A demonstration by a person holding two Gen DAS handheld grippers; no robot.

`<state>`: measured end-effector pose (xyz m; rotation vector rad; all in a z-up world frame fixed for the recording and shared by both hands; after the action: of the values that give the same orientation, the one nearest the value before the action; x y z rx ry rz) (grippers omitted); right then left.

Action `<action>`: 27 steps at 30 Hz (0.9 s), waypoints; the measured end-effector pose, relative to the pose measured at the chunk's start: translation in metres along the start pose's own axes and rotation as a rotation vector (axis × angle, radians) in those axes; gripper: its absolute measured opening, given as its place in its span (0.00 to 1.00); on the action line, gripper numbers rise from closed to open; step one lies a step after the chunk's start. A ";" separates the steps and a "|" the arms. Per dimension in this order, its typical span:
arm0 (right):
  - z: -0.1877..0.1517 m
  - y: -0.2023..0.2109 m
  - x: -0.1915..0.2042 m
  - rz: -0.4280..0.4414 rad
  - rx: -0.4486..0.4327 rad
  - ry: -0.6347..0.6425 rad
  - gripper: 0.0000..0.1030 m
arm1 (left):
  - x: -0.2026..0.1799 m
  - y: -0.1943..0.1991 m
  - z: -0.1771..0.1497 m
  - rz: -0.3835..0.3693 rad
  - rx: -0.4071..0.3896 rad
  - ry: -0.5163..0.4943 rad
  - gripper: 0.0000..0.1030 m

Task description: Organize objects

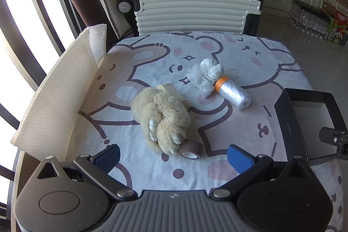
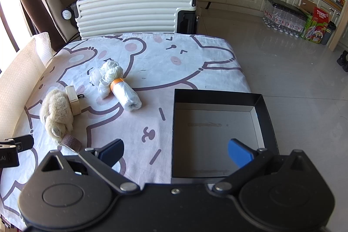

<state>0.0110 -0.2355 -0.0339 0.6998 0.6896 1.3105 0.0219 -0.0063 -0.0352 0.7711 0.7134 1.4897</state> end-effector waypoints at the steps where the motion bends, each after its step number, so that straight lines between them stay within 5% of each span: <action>1: 0.000 0.000 0.000 0.000 0.000 0.000 1.00 | 0.000 0.000 0.000 0.000 0.000 0.000 1.00; 27: 0.001 0.001 0.000 -0.002 0.002 -0.003 1.00 | -0.001 0.000 -0.001 -0.001 -0.005 -0.005 1.00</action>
<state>0.0115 -0.2358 -0.0327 0.7019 0.6888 1.3067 0.0213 -0.0071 -0.0356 0.7696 0.7060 1.4877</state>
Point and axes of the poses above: each gripper's, at about its wrist camera, not at the fingertips, and y roughly against the way its jaws point, x to its left, z to its top, the point moved 4 cm from there along -y, roughly the way its jaws point, and after that the axes turned 3 degrees about y, right-handed, at the moved point
